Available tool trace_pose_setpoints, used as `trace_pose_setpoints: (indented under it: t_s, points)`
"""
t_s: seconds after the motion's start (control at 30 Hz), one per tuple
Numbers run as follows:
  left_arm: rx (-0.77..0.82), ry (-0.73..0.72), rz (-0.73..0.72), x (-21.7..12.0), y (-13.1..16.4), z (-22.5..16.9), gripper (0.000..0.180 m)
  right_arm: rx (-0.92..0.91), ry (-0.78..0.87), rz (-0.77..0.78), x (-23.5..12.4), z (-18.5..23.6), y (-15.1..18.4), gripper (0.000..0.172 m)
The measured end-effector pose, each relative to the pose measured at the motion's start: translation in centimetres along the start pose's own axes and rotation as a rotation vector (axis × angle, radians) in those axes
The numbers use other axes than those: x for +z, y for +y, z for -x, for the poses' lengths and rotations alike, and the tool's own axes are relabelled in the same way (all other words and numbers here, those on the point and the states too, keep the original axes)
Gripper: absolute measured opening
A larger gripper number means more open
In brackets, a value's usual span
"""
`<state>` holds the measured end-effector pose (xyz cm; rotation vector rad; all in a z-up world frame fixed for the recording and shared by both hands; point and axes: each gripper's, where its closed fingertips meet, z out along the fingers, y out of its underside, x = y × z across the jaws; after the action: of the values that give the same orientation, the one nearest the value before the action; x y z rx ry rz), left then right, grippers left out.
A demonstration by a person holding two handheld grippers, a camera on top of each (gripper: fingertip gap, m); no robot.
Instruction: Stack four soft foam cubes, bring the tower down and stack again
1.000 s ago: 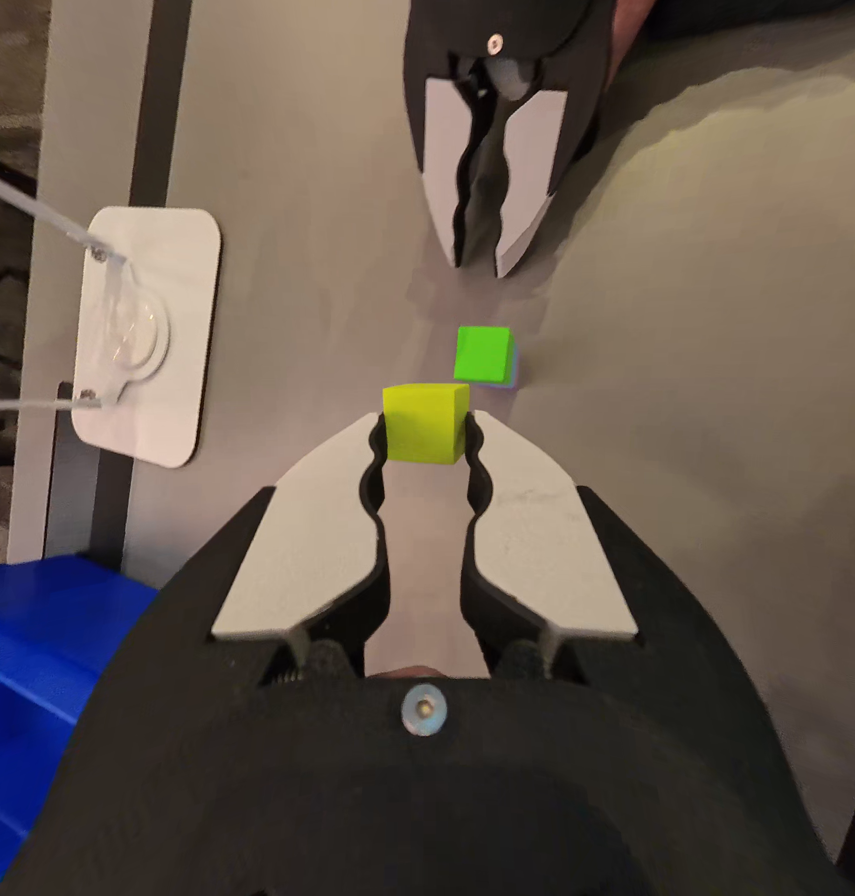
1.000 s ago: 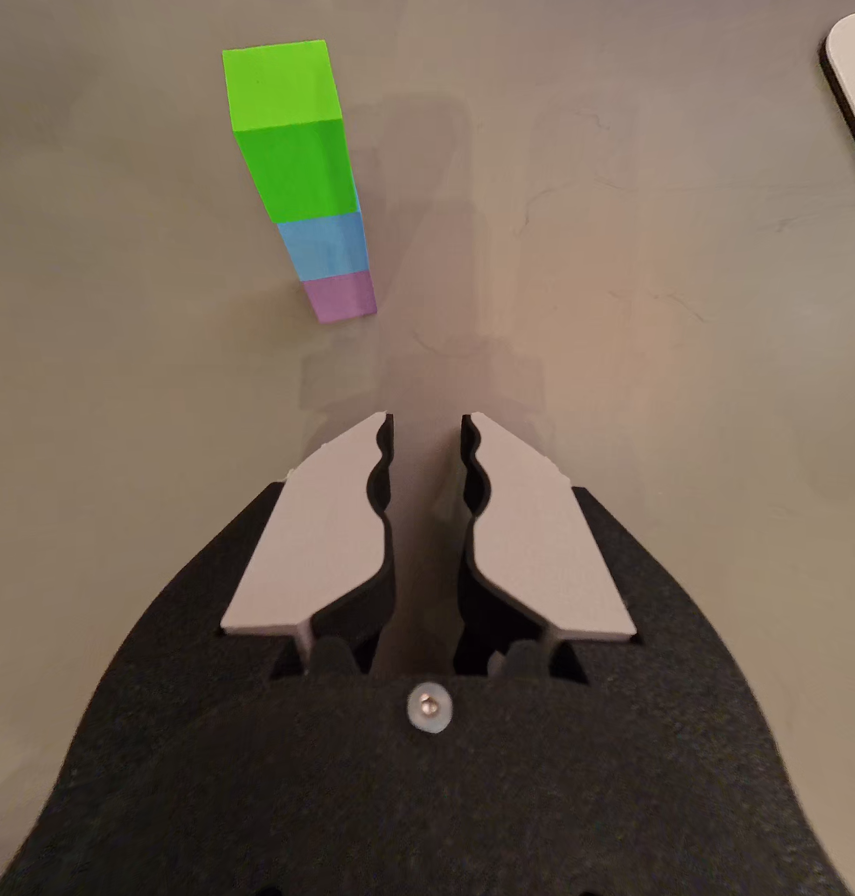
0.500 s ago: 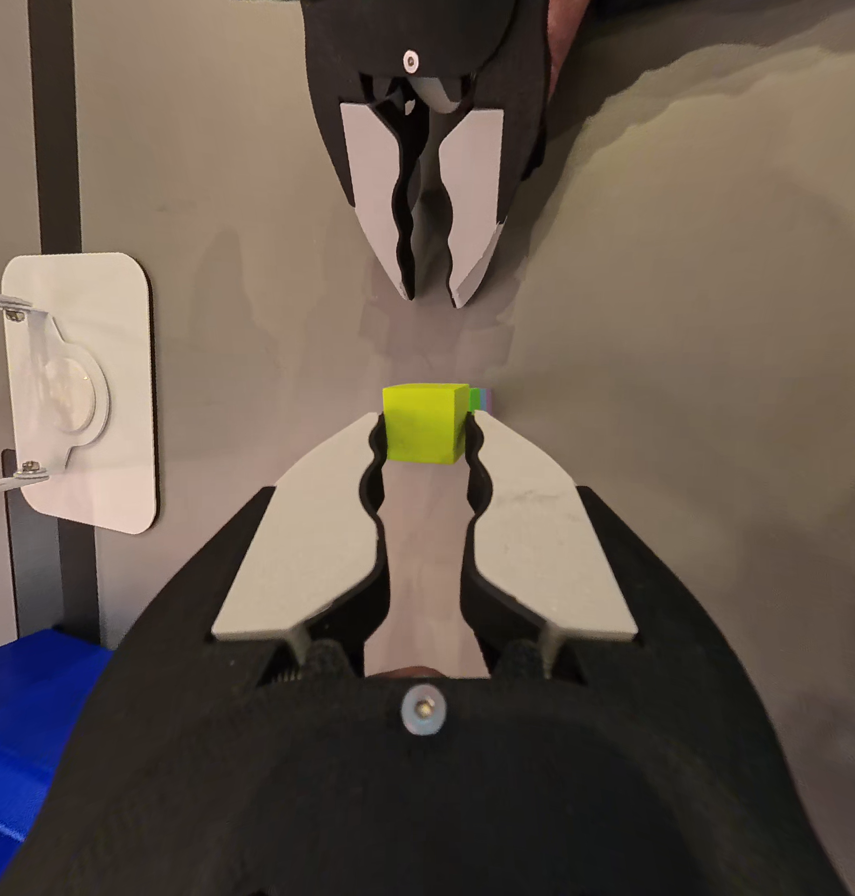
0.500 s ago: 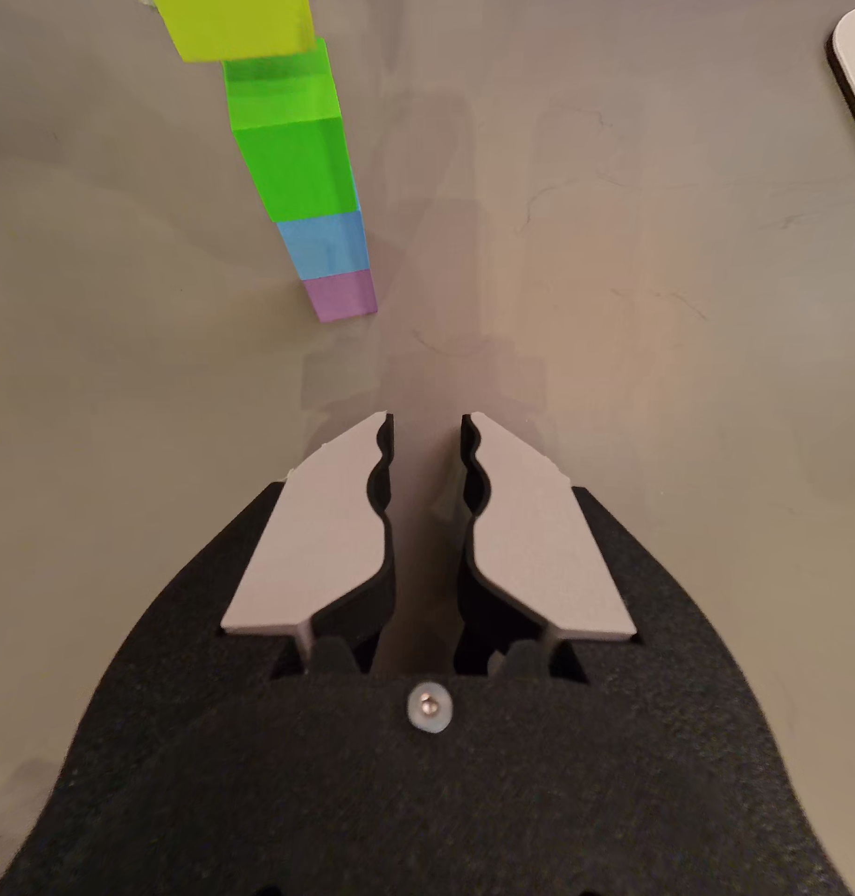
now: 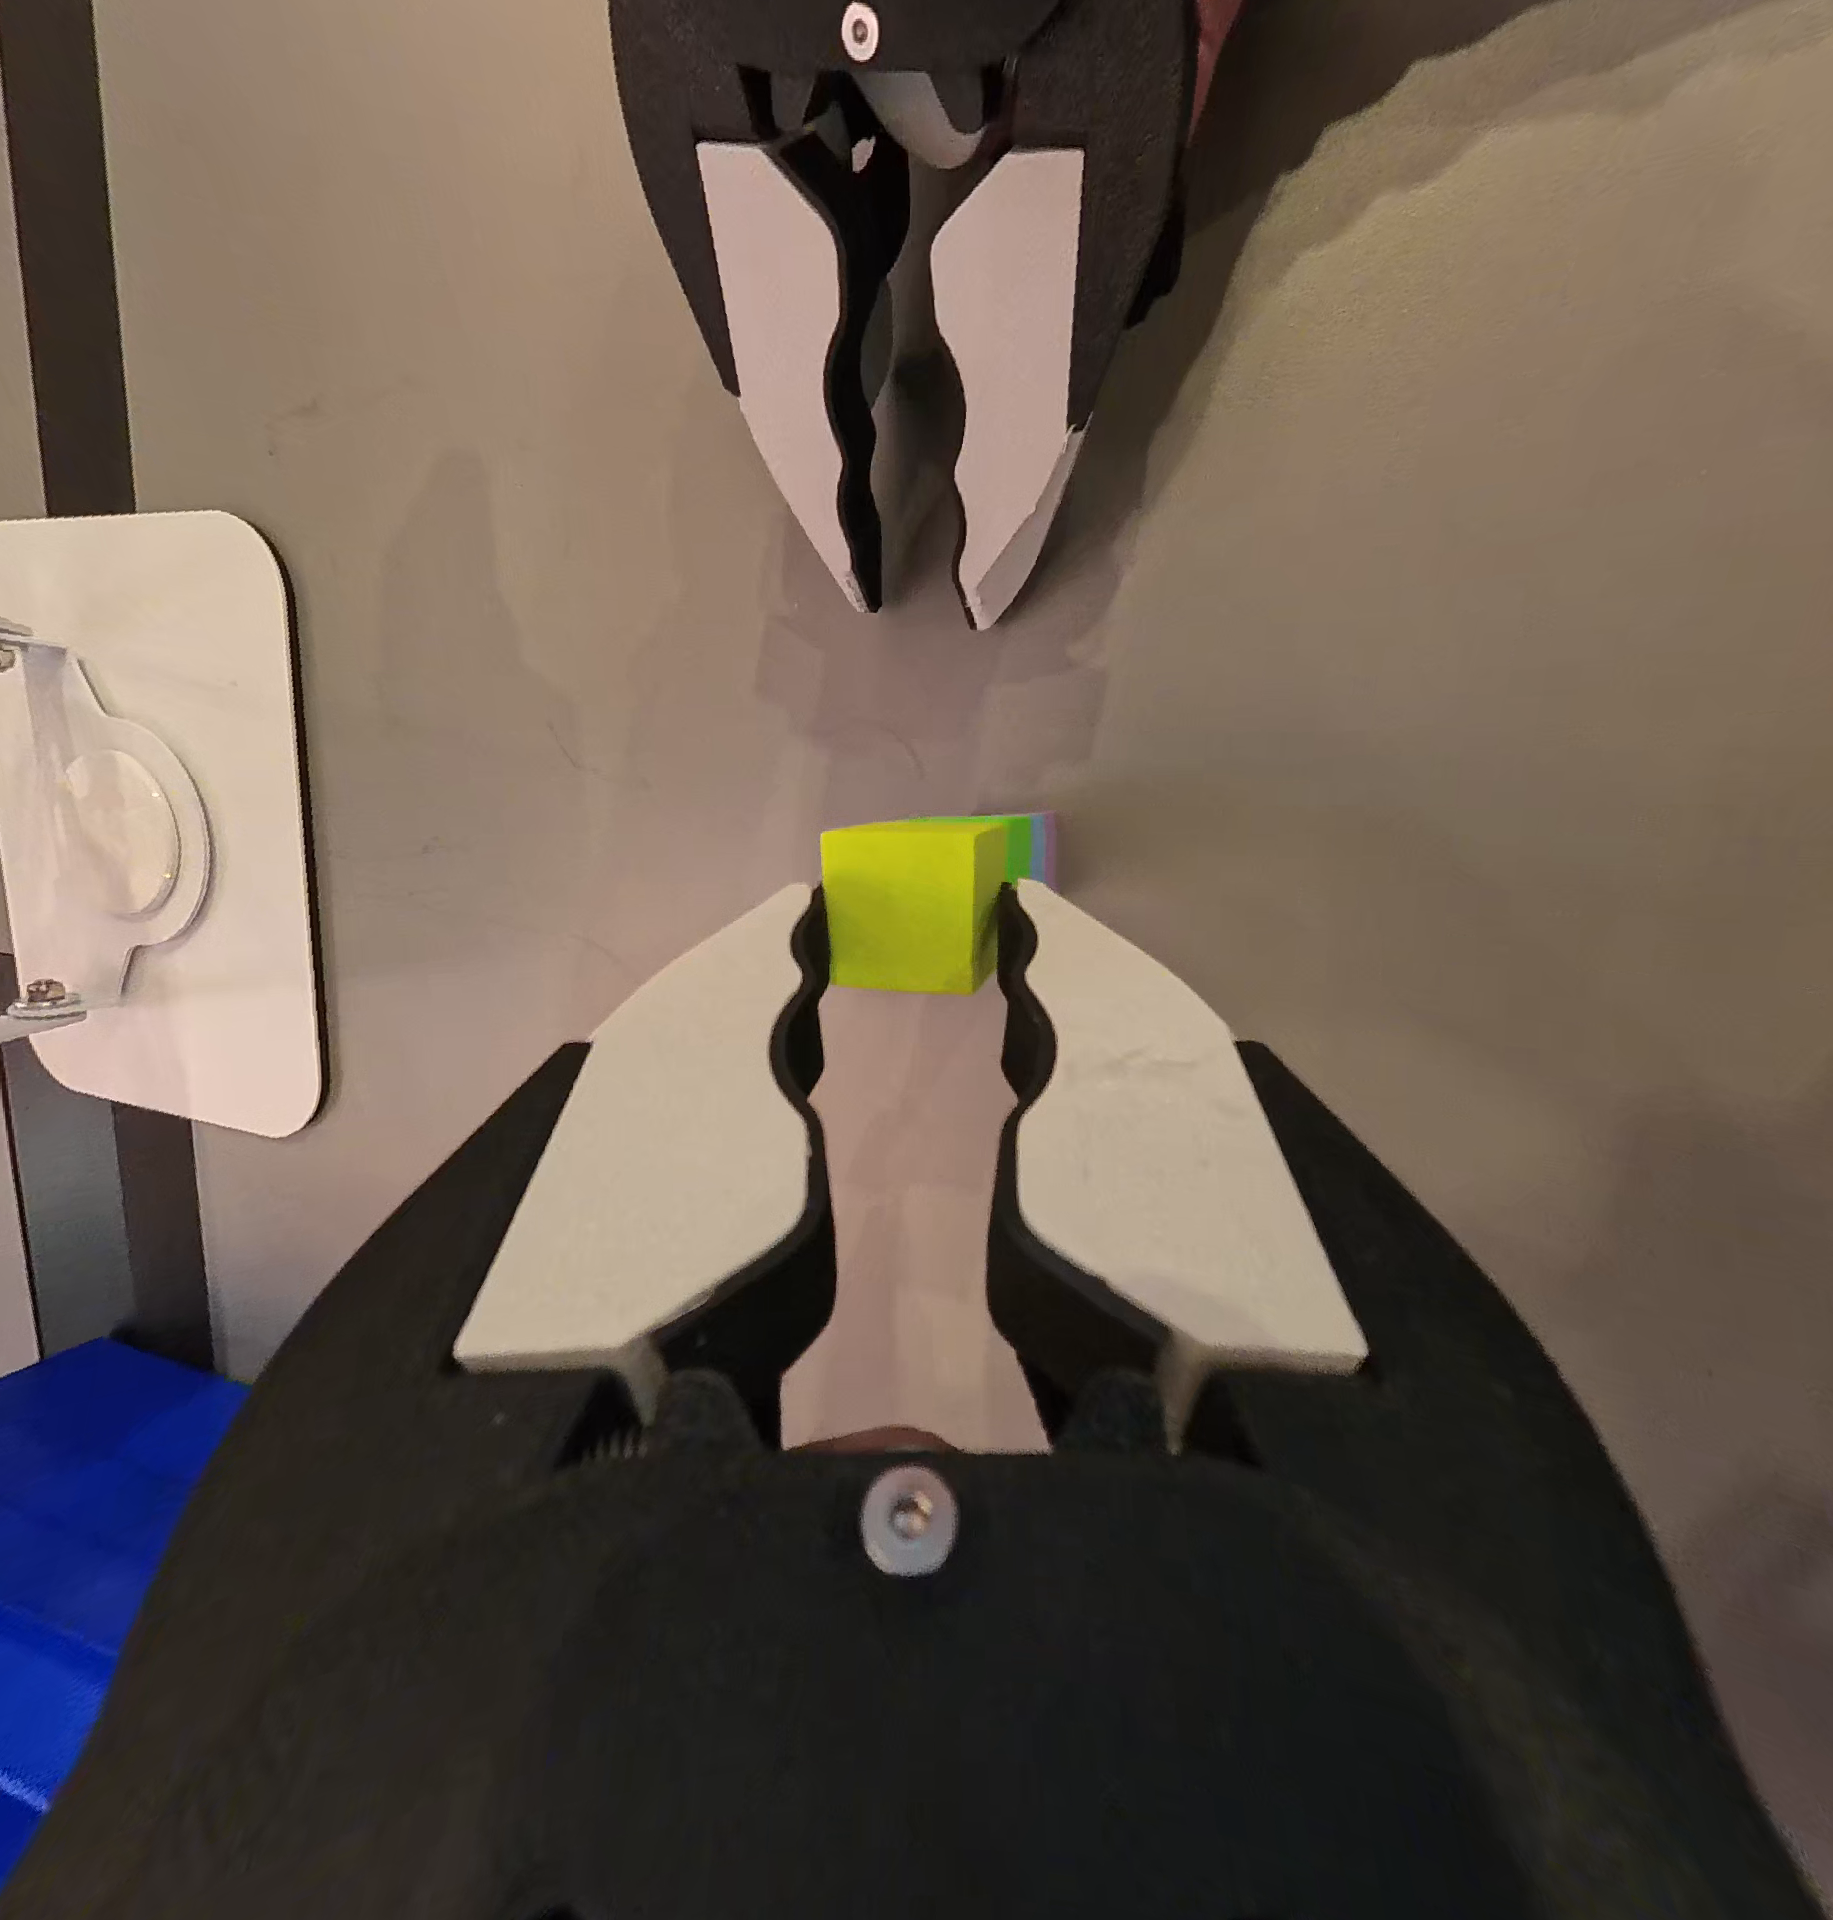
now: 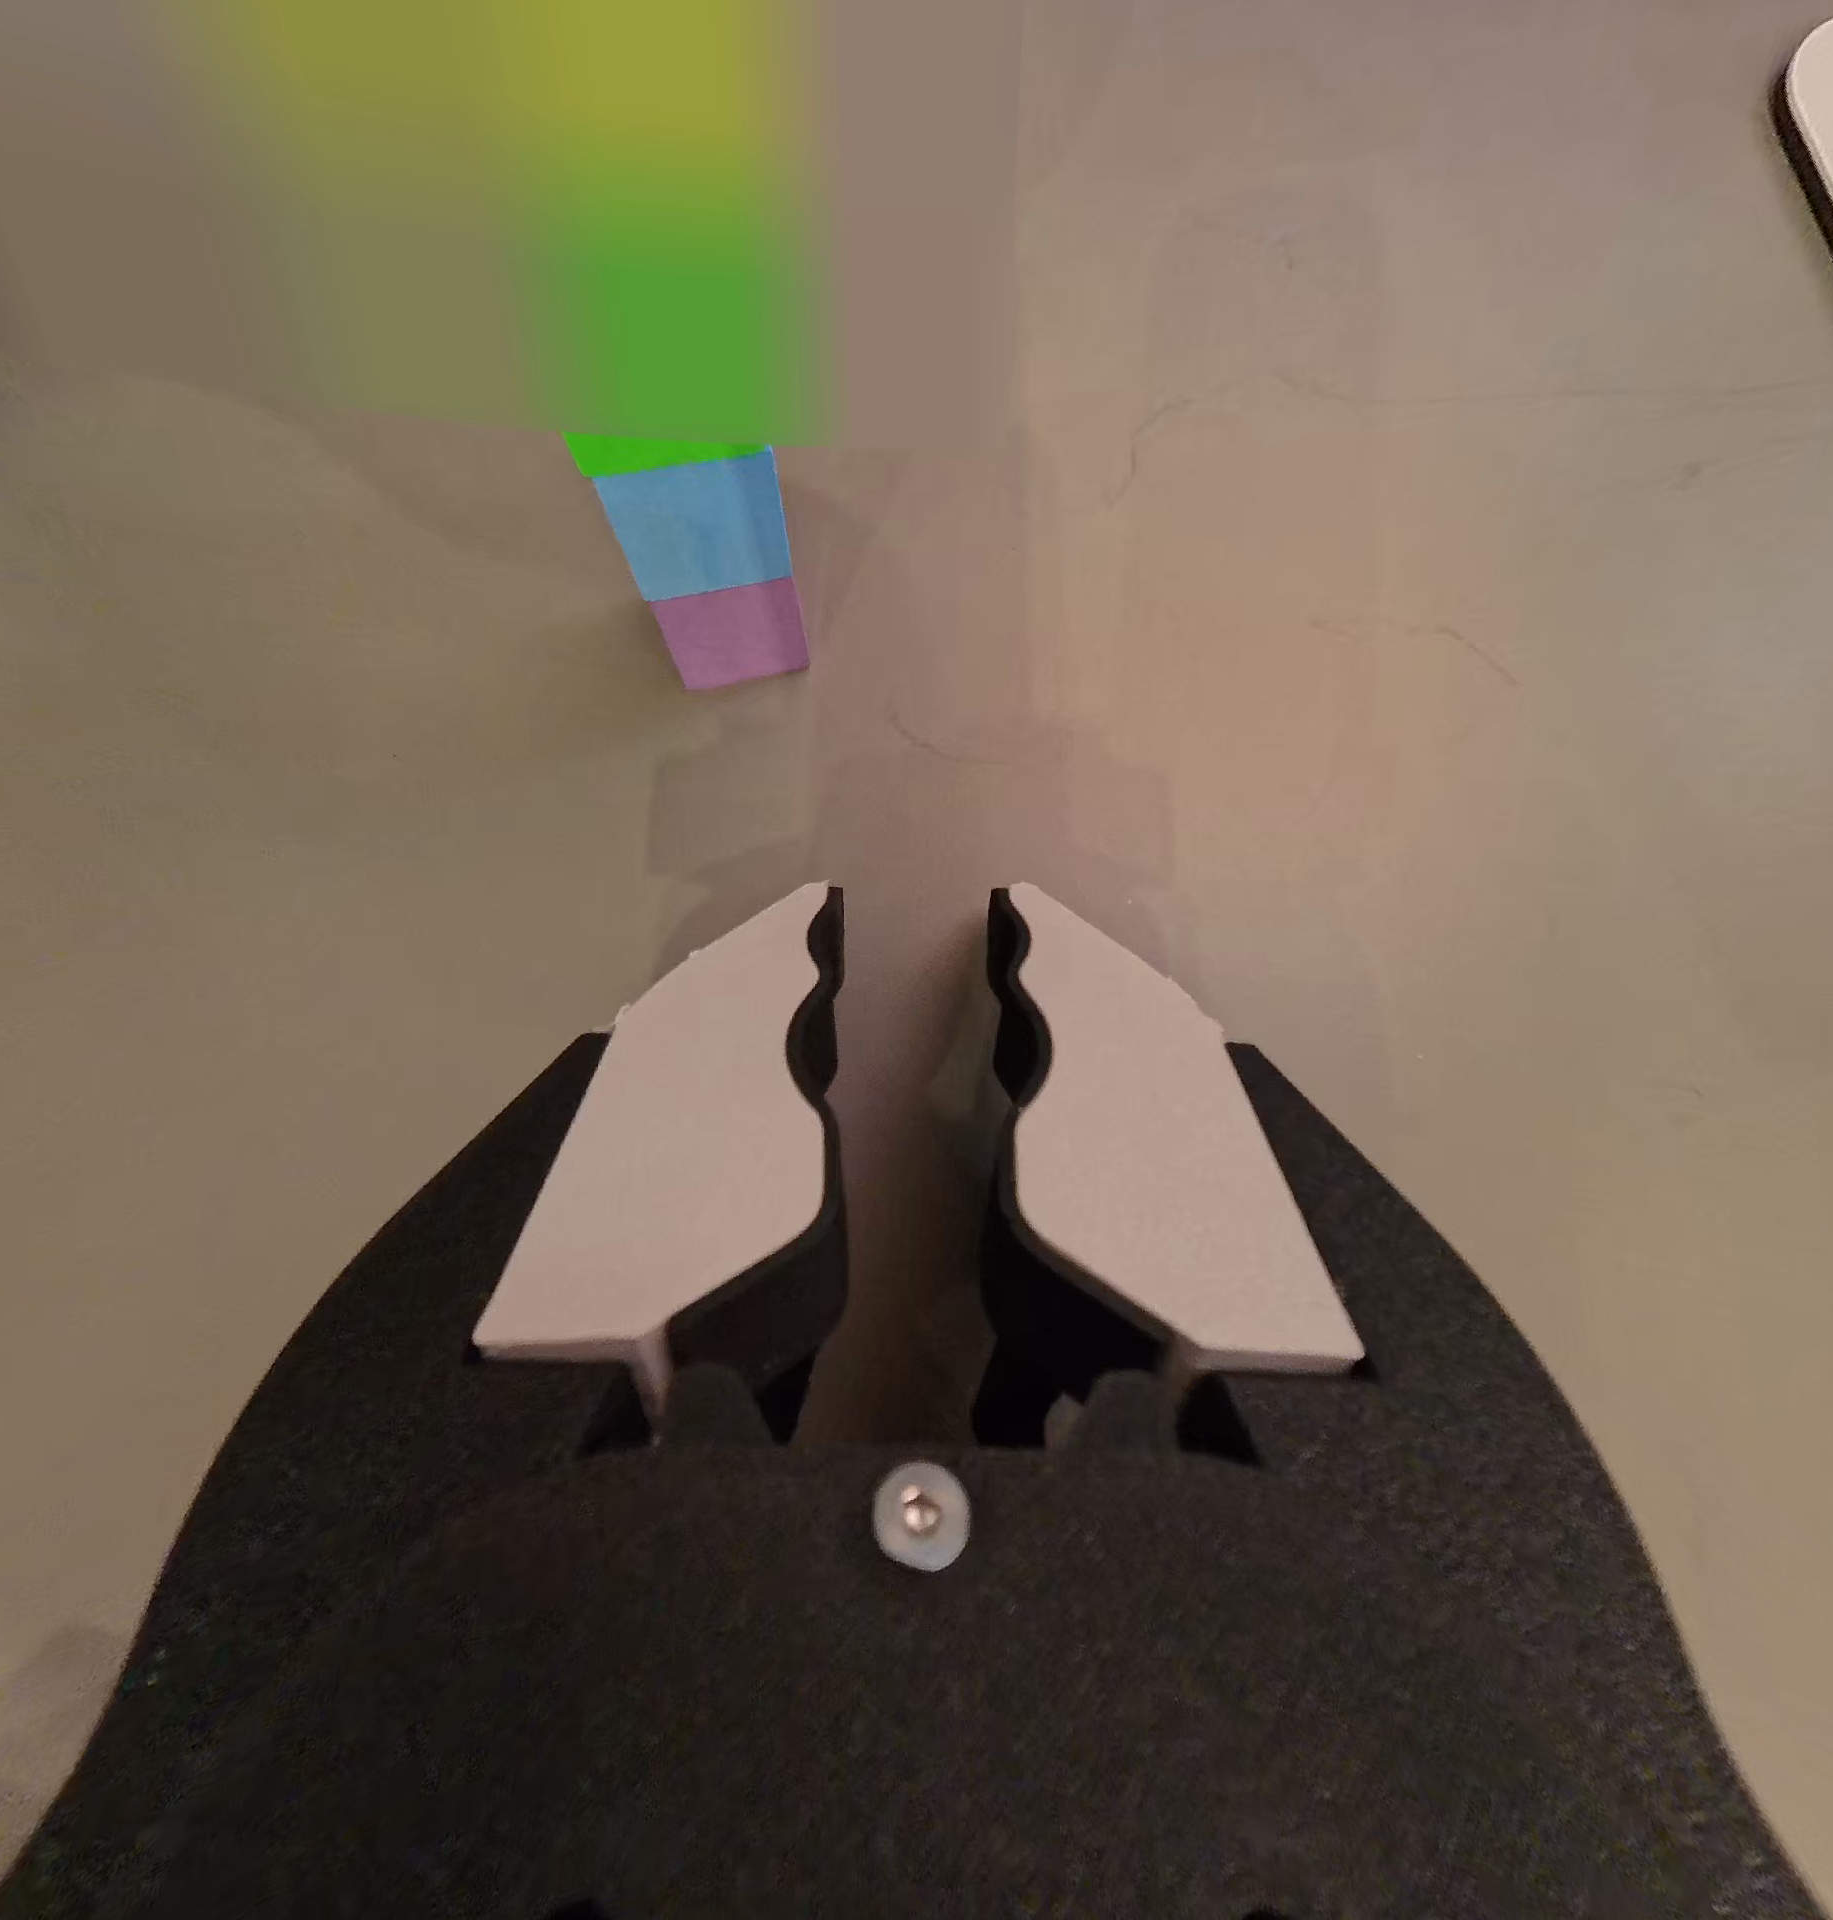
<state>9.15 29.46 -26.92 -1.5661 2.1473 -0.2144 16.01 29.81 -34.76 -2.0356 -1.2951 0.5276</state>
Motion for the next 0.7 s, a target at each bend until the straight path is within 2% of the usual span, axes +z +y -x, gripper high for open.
trace_pose_setpoints:
  t_s: [0.57, 0.63, 0.7]
  points:
    - [-0.002, -0.007, 0.004, 0.22, -0.04, 0.0, 0.031, -0.002, 0.0, 0.001, 0.06, 0.03, 0.0, 0.026]
    - [-0.004, -0.001, 0.009, 0.31, 0.02, -0.08, 0.036, -0.002, -0.001, 0.0, 0.05, 0.03, 0.0, 0.026]
    - [-0.005, -0.013, 0.012, 0.32, 0.12, 0.07, 0.05, -0.003, -0.001, 0.001, 0.07, 0.04, 0.01, 0.026]
